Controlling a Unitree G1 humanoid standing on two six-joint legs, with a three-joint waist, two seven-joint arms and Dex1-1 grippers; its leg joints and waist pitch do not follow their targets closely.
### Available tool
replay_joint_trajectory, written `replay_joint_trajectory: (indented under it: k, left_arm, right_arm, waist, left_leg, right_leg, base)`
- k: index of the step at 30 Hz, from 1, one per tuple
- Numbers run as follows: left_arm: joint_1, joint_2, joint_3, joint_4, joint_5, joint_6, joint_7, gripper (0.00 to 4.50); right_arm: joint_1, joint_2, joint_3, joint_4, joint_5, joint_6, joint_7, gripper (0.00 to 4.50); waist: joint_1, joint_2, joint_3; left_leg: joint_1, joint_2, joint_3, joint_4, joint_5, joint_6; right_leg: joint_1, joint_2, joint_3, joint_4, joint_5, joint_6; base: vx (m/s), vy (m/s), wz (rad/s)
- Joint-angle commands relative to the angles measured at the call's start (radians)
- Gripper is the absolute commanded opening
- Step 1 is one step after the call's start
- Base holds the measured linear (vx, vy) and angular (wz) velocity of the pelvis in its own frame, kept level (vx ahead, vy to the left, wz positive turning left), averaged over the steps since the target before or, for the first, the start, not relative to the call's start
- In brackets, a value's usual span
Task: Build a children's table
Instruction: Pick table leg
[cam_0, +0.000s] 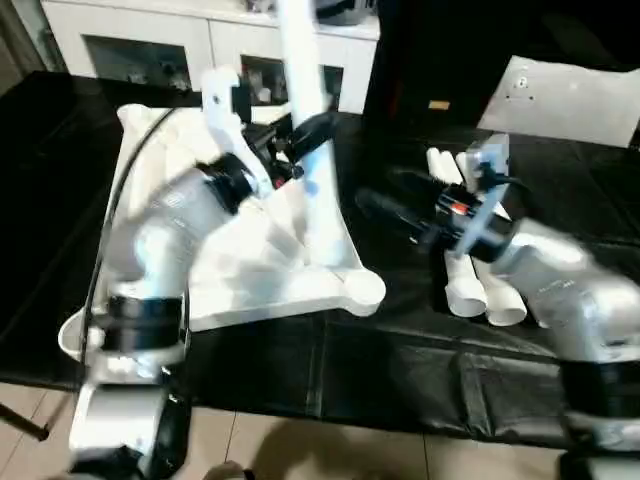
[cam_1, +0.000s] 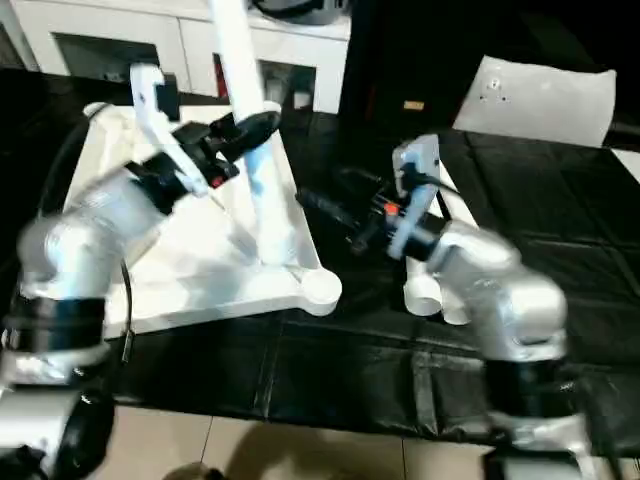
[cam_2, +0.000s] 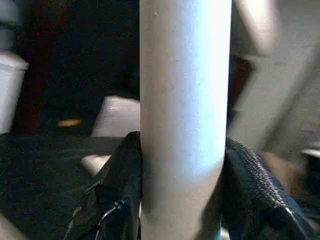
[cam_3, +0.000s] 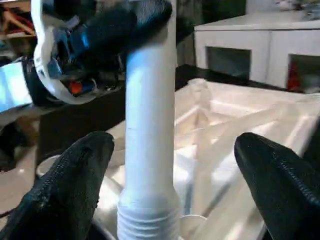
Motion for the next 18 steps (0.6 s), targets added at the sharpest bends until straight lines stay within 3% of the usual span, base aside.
replay_joint_trajectory:
  k: [1, 9, 18]
  left_arm:
    - [-0.027, 0.02, -0.011, -0.033, -0.059, 0.039, -0.103, 1.84]
    - [-0.031, 0.063, -0.066, -0.047, -0.069, 0.05, -0.228, 1.84]
    - [-0.05, 0.079, -0.125, -0.064, -0.084, 0.038, -0.359, 1.84]
  right_arm:
    - [-0.016, -0.029, -0.004, -0.013, 0.047, 0.037, 0.055, 4.27]
    - [-0.024, -0.058, 0.021, -0.014, 0.066, 0.053, 0.14, 3.75]
    - [-0.015, -0.062, 0.093, -0.024, 0.063, 0.06, 0.203, 3.02]
  waist:
    - [0.007, -0.004, -0.069]
    - [0.013, -0.006, -0.07]
    - [0.021, -0.012, -0.07]
  left_leg:
    - [0.024, 0.04, -0.001, -0.057, -0.06, 0.052]
    - [0.023, 0.043, 0.0, -0.056, -0.047, 0.052]
    - [0.024, 0.043, 0.001, -0.056, -0.05, 0.047]
  right_leg:
    - [0.049, -0.06, 0.027, -0.067, 0.045, -0.263]
    - [0.047, -0.062, 0.027, -0.065, 0.04, -0.259]
    - [0.047, -0.062, 0.027, -0.063, 0.032, -0.259]
  base:
    - [0.0, 0.0, 0.0]
    - [0.0, 0.0, 0.0]
    - [0.0, 0.0, 0.0]
